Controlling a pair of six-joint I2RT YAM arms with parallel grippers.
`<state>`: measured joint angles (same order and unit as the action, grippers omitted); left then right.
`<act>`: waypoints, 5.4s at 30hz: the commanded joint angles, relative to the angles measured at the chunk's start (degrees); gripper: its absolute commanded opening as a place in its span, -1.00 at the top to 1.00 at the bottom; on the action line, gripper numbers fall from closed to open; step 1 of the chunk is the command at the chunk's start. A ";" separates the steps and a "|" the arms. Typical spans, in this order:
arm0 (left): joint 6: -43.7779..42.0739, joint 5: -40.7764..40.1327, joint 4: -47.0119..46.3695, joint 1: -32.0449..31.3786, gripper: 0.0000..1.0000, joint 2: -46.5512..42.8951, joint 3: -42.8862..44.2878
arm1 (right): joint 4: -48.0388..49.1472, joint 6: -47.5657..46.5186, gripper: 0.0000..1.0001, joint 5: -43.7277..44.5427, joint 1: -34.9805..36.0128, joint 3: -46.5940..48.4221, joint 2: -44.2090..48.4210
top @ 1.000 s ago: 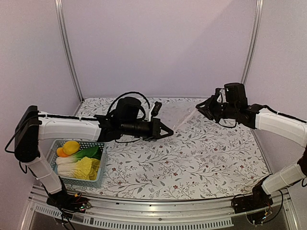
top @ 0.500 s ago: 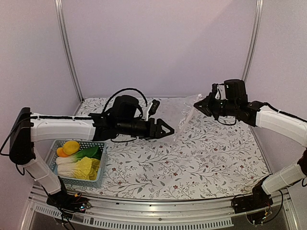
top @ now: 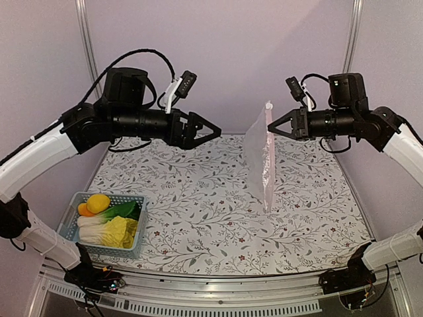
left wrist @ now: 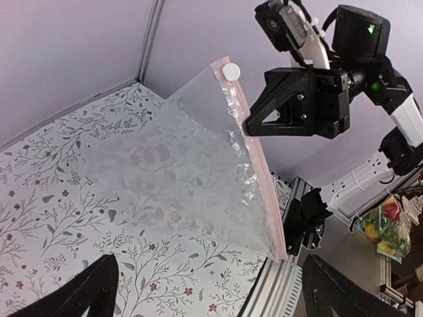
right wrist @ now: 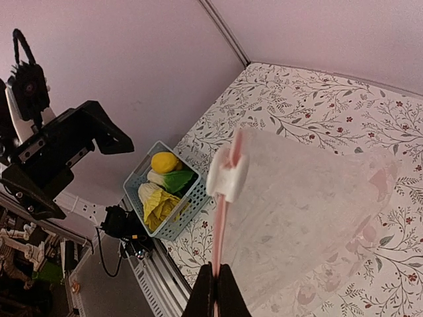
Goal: Place the food in the zip-top bag and seal the zipper
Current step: Pass from the left arm to the right, then pass from the right arm to the left, then hold the zipper food storage bag among the zipper food storage bags, then unzip the zipper from the zipper food storage bag.
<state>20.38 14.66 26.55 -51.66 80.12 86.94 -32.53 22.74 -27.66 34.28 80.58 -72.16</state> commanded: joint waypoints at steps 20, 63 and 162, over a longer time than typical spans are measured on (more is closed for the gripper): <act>-17.09 28.79 8.98 0.25 -0.97 5.81 9.24 | -23.17 -19.75 1.00 -9.72 17.09 17.95 -8.66; -16.85 29.95 4.38 1.71 0.48 5.94 4.87 | -20.63 -18.26 1.00 -9.18 17.18 14.88 -7.97; -15.02 36.23 0.61 2.91 1.00 4.73 1.16 | -8.51 -13.39 1.00 1.48 20.72 11.38 -9.04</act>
<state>4.12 49.12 30.06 -49.50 86.15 88.99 -37.45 10.83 -29.17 54.70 92.55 -80.97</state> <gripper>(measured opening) 0.004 0.059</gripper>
